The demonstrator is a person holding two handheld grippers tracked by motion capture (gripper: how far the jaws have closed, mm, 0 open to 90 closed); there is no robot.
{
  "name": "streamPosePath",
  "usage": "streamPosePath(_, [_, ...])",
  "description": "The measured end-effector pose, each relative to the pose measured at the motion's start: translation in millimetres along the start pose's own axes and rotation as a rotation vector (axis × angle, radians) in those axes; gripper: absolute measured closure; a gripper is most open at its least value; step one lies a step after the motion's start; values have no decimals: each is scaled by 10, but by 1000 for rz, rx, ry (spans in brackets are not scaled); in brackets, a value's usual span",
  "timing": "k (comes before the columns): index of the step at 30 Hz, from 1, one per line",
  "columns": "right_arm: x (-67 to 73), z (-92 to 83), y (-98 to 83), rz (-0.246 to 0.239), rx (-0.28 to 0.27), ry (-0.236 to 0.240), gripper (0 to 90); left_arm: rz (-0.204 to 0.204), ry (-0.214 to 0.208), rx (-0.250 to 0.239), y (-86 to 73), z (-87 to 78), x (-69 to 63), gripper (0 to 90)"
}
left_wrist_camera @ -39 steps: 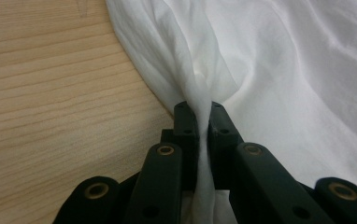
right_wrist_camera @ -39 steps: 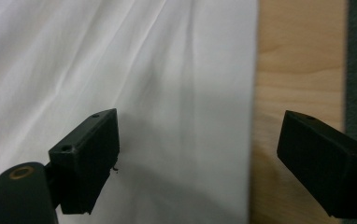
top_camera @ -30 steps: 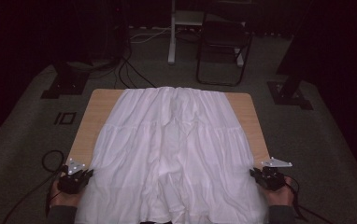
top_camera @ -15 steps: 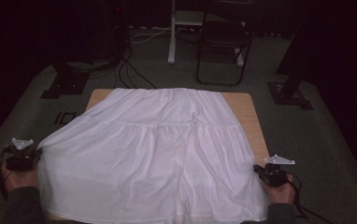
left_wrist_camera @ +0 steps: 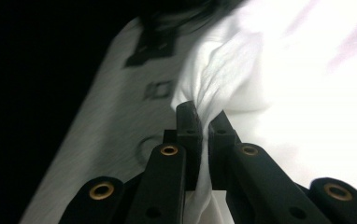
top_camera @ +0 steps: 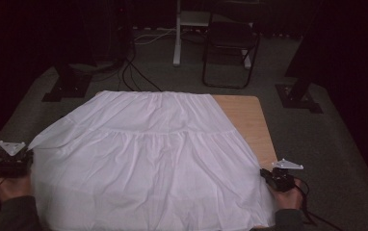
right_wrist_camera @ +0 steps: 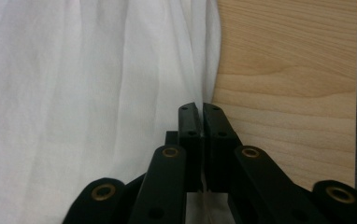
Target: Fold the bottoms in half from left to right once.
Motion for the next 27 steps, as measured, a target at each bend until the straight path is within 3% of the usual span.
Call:
streamPosePath(3, [-10,1,-8,9,-10,13,846,54,-116,-62,112,-346,-224,872])
streamPosePath(4, [-11,2,-9,12,-12,15,845,88,-176,-85,174,-500,-339,872])
streamPosePath(5, [-11,4,-10,13,-14,17,840,115,-205,-98,216,-594,-417,872])
streamPosePath(7, [-10,5,-10,14,-15,18,836,158,-337,-124,331,-826,-648,872])
streamPosePath(8, [-9,7,-10,13,-17,20,834,199,-426,-140,400,-956,-826,871])
streamPosePath(11, [7,19,-2,7,-16,21,834,290,-612,-155,544,-1166,-1293,871])
streamPosePath(15, [27,36,11,-4,-15,19,834,389,-846,-164,751,-1276,-2064,871])
streamPosePath(17, [29,38,14,-3,-14,19,835,397,-957,-175,901,-1296,-2485,871])
streamPosePath(19, [25,43,16,1,-18,19,838,386,-1040,-206,1034,-1372,-2780,872])
streamPosePath(20, [24,44,16,4,-19,19,840,368,-1108,-243,1127,-1464,-2967,873])
streamPosePath(22, [21,45,16,5,-21,19,843,343,-1231,-267,1228,-1598,-3204,873])
streamPosePath(23, [20,44,15,3,-21,17,843,352,-1285,-275,1257,-1671,-3345,874])
streamPosePath(25, [26,45,17,6,-20,13,843,389,-1344,-244,1244,-1740,-3650,863])
streamPosePath(26, [32,46,21,9,-17,9,835,417,-1364,-227,1210,-1733,-3791,811])
streamPosePath(27, [35,47,27,10,-15,10,793,457,-1375,-208,1170,-1704,-3904,700])
Point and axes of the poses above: each handheld gripper's, and its own axes: z roughly forward along the jaws, y roughly out of its top, x roughly to its left, the point moved 1 cm from there along z, roughly forward along the jaws, and after that the axes turned 7 degrees about y, right-handed, at the moved point
